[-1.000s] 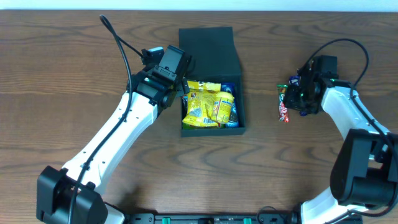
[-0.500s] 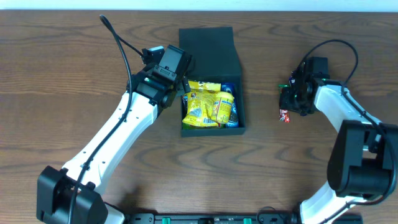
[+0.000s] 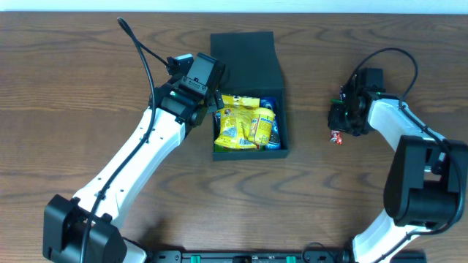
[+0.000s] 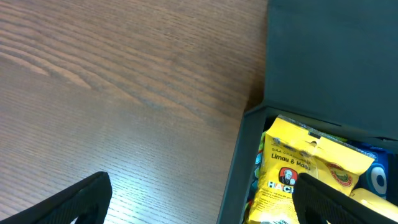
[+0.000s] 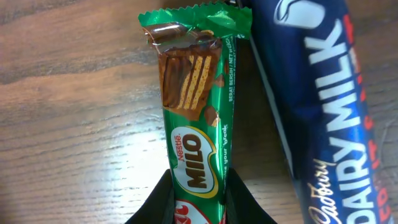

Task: Pack container
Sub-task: 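Grasp the red KitKat bar with the right gripper, then insert the KitKat bar into the box's right side with the right gripper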

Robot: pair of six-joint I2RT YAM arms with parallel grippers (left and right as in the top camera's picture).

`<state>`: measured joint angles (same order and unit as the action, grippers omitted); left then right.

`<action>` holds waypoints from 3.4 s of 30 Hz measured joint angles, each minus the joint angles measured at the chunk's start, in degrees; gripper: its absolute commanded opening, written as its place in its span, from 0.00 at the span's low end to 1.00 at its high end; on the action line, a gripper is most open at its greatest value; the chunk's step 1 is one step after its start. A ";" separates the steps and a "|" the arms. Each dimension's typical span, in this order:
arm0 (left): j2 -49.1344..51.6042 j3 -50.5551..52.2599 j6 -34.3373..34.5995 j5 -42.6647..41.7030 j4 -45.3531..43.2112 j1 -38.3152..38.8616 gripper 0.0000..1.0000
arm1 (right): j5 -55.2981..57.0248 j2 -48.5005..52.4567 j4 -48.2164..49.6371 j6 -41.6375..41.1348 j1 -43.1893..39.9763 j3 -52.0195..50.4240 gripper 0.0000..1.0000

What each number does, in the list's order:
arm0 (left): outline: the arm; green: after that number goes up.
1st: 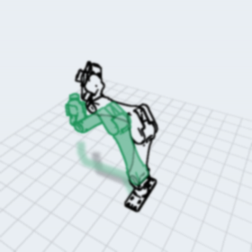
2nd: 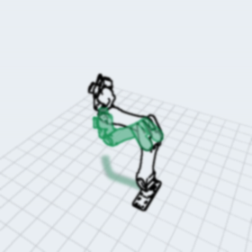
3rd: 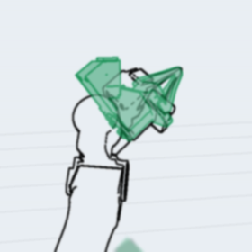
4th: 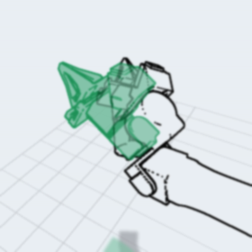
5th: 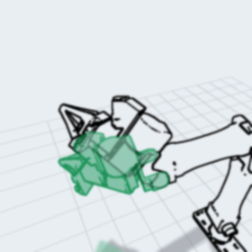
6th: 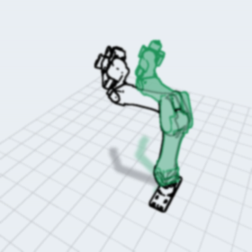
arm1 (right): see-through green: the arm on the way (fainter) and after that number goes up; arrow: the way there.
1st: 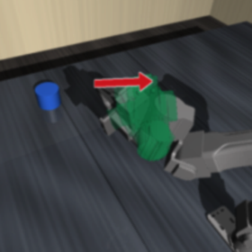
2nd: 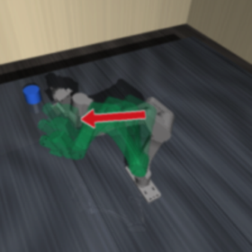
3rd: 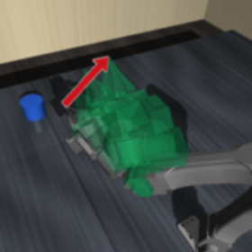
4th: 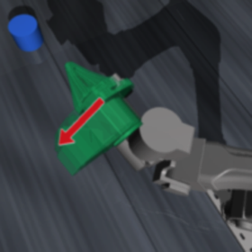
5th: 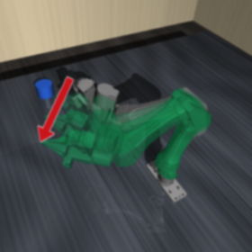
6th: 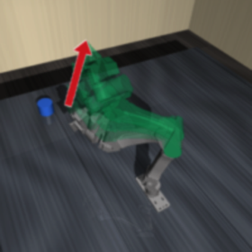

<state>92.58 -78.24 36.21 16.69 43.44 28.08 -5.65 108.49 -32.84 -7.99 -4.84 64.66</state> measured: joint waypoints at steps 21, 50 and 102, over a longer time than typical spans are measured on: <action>2.25 0.00 0.00 -0.02 -0.02 -0.02 0.94 | -3.76 -9.66 -16.41 -3.02 23.12 11.98 0.01; 2.25 0.00 0.00 -0.07 0.07 0.00 0.95 | -1.84 -7.72 -14.32 -8.11 27.67 11.98 0.01; 2.25 0.00 0.00 -0.22 0.52 0.00 0.95 | -0.90 -2.62 -3.82 -2.29 27.87 9.44 0.01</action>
<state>94.83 -78.24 36.21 16.47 43.97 28.08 -6.55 105.86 -36.67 -10.28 23.03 74.11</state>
